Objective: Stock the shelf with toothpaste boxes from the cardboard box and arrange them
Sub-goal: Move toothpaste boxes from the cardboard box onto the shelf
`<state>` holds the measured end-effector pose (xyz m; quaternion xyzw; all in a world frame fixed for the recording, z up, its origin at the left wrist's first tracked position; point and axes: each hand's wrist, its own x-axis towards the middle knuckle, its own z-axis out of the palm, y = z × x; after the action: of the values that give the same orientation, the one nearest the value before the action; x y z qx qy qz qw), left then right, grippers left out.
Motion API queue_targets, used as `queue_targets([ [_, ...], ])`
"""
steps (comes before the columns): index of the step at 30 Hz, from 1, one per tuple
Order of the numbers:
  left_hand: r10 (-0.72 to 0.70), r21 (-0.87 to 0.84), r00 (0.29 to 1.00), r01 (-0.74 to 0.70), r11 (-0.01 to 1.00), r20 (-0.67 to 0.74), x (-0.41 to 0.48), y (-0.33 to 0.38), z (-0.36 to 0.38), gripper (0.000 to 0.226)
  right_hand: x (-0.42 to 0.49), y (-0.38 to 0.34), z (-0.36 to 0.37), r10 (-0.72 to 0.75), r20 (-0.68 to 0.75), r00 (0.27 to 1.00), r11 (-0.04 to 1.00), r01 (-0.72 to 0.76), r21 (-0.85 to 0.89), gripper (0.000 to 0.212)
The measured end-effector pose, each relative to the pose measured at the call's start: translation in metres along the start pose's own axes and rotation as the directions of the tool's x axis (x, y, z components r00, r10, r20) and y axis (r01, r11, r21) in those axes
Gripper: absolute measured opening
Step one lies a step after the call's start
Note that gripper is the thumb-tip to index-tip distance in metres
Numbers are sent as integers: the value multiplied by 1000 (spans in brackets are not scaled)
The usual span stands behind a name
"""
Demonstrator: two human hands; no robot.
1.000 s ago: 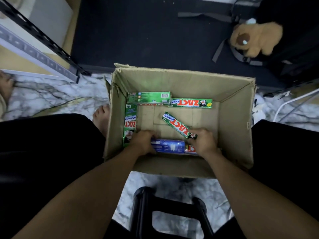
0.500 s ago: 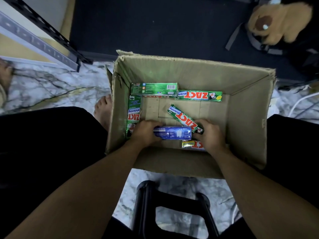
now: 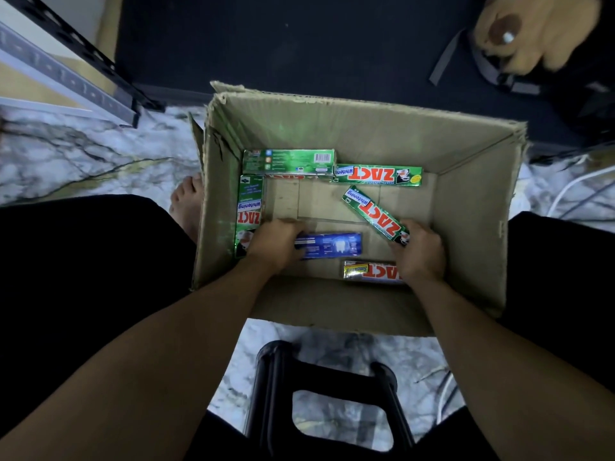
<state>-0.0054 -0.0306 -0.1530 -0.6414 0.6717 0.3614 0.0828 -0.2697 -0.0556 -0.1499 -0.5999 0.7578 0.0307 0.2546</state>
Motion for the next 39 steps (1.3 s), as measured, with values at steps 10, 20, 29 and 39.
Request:
queue_targets([
  [10,30,115,999,-33,993,24,3,-3,9,63,-2,-6,-1,-44,53,998,999,45,-6,55],
  [20,2,16,1000,-2,1000,-27,-5,6,-5,61,9,-12,-18,-135,77,988,987,141,-77,45],
  [29,18,23,981,-13,1000,-191,-35,27,-38,59,-14,-13,-57,-163,-51,985,986,164,19,47],
  [39,162,81,863,-140,987,-478,-108,62,-152,54,-53,-40,-173,-320,-275,907,927,360,109,45],
])
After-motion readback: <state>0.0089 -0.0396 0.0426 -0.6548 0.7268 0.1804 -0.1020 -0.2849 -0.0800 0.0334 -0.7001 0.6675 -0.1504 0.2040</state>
